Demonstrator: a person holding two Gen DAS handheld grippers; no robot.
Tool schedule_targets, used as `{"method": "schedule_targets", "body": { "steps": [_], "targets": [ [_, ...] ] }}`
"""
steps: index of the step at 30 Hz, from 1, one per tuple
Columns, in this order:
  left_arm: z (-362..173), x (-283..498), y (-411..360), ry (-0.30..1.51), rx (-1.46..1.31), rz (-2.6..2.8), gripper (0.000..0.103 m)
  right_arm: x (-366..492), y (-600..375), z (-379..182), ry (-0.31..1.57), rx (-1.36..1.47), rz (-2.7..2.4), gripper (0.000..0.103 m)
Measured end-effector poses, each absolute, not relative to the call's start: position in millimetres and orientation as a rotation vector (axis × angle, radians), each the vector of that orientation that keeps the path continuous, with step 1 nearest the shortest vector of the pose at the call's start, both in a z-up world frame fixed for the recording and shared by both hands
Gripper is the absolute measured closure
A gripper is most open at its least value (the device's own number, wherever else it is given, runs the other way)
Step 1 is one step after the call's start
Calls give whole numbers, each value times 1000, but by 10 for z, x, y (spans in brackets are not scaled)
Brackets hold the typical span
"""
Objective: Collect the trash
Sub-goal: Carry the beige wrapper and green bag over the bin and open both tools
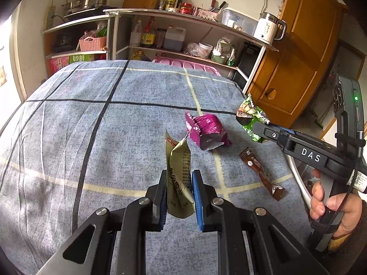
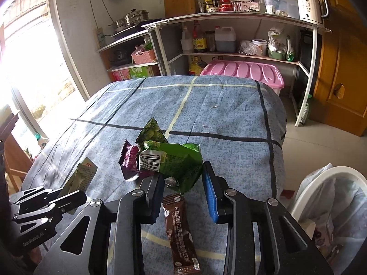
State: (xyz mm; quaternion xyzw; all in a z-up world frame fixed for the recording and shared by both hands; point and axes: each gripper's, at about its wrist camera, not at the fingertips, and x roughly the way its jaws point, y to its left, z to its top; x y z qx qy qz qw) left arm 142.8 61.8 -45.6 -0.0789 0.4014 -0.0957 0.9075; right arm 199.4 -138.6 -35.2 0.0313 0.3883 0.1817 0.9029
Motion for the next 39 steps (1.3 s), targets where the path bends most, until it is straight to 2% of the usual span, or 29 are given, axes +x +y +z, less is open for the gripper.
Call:
{"method": "schedule_targets", "body": {
  "steps": [18,39],
  "targets": [
    [-82,1252,8,775,-86,-332,83,1462,-1979,-90,750,154,299,70],
    [23,1306,-1315,787,7,-580,83,965,-3155,-70,758,209,62,69]
  ]
}}
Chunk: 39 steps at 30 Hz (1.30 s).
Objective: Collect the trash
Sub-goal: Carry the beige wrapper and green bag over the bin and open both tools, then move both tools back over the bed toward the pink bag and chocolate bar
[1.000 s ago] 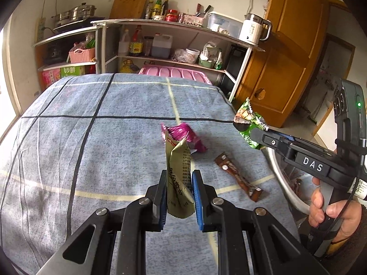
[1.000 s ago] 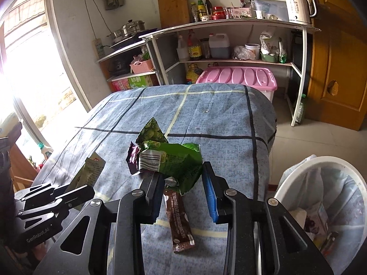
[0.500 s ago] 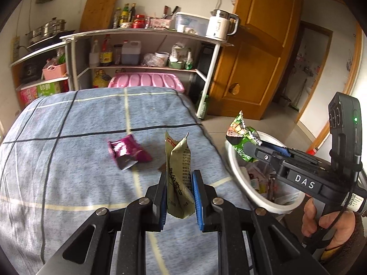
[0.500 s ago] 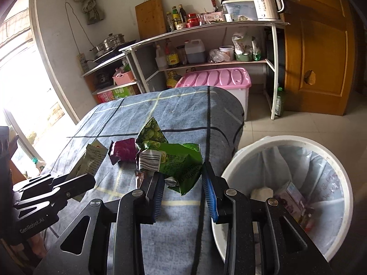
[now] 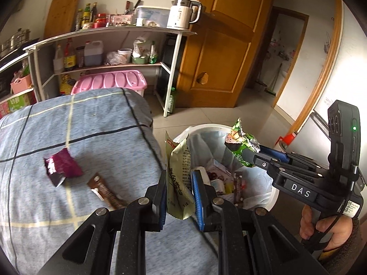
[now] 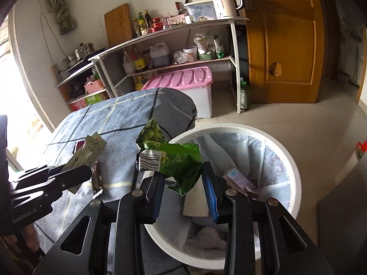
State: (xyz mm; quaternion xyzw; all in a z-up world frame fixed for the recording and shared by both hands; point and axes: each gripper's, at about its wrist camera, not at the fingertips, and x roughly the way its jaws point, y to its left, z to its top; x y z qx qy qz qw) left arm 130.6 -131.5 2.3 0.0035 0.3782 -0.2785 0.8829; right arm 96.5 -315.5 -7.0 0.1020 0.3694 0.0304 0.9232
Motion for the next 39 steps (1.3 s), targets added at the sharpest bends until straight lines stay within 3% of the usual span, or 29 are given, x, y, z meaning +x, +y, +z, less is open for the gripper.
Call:
{"method": "schedule_targets", "body": {
  "steps": [14,17,19,21,39],
  "targets": [
    [-308,1390,-2019,888,60,-672,83,909,-3681,-435,878,201,-52,69],
    [-343,1403,-2067,901,68,-667,78,918,-3729,-471,891,200,-64,66],
    [-345,1391,-2078,898,68,-675,68,908,-3751,-490,900,196,-81,62],
    [-337,1381,-2073,893,68,-672,65,909,-3754,-505,909,199,-86,52],
    [-158,1290,-1650,847,27,-619,65,826,-3519,-373,874,201,-66,52]
  ]
}}
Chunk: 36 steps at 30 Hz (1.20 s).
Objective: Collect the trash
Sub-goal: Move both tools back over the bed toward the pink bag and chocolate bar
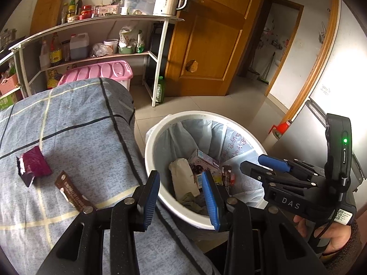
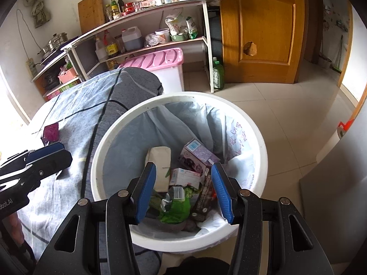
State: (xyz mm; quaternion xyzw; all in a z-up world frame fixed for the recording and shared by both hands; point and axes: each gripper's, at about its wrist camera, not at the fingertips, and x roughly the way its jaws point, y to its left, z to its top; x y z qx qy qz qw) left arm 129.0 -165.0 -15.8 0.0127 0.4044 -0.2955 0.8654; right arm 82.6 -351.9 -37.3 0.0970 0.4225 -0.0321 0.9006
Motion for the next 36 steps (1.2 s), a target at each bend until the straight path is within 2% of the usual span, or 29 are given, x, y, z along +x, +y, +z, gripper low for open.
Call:
{"method": "schedule_targets", "body": {
  "steps": [22,24,26,27,28,36],
  "targets": [
    [146,1112,-697,723,27,-422,65,909,-2631,-92,787,170,91,52],
    [141,1126,-596,718,32,-391,65,947,-2497,-95,785,156,118,49],
    [134,1142,-496,712,38,-363,59,981,-2389,-106,786,144,135,48],
    [126,1160,-425,716,22,-362,53,1003,-2338,-112,787,141,142,48],
    [121,1177,-349,718,3,-365,52,1028,-2278,-122,789,141,153,48],
    [28,1389,113,742,-34,-287,52,1253,-1861,-210,815,92,209,48]
  ]
}}
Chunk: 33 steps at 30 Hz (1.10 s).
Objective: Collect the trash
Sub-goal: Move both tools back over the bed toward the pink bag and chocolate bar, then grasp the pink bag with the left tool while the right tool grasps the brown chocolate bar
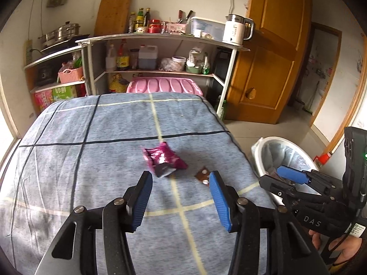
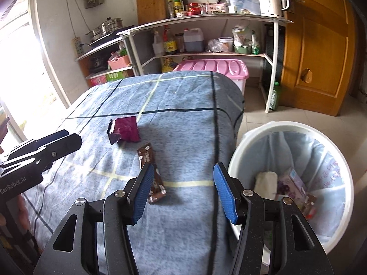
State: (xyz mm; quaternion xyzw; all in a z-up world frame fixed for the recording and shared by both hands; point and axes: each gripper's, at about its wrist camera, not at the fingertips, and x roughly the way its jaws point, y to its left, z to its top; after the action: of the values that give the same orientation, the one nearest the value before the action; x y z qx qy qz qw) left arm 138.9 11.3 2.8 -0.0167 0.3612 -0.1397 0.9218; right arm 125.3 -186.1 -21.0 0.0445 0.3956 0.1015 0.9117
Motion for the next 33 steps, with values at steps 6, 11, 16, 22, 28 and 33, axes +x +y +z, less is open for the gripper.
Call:
{"method": "schedule_targets", "body": {
  "steps": [6,11,16,22,28,33],
  "targets": [
    [-89,1523,375,772,-55,-272,48,1431,-1554,-373,869,-7,247,45],
    [-198,1624,524,801,-100,-290,41,1515,-1380,-506,918,-57,278,43],
    [-285,1721,614,822,-140,-296,35,1583,-1312,-598,950,-86,280,43],
    [-357,1865,603,845,-138,-323,34,1690,-1381,-671,984,-66,238,43],
    [-408,2070,486,866,-132,-333,33,1726,-1358,-683,982,-74,238,61],
    [-430,2224,385,878,-129,-336,33,1738,-1355,-689,976,-81,240,79]
  ]
}}
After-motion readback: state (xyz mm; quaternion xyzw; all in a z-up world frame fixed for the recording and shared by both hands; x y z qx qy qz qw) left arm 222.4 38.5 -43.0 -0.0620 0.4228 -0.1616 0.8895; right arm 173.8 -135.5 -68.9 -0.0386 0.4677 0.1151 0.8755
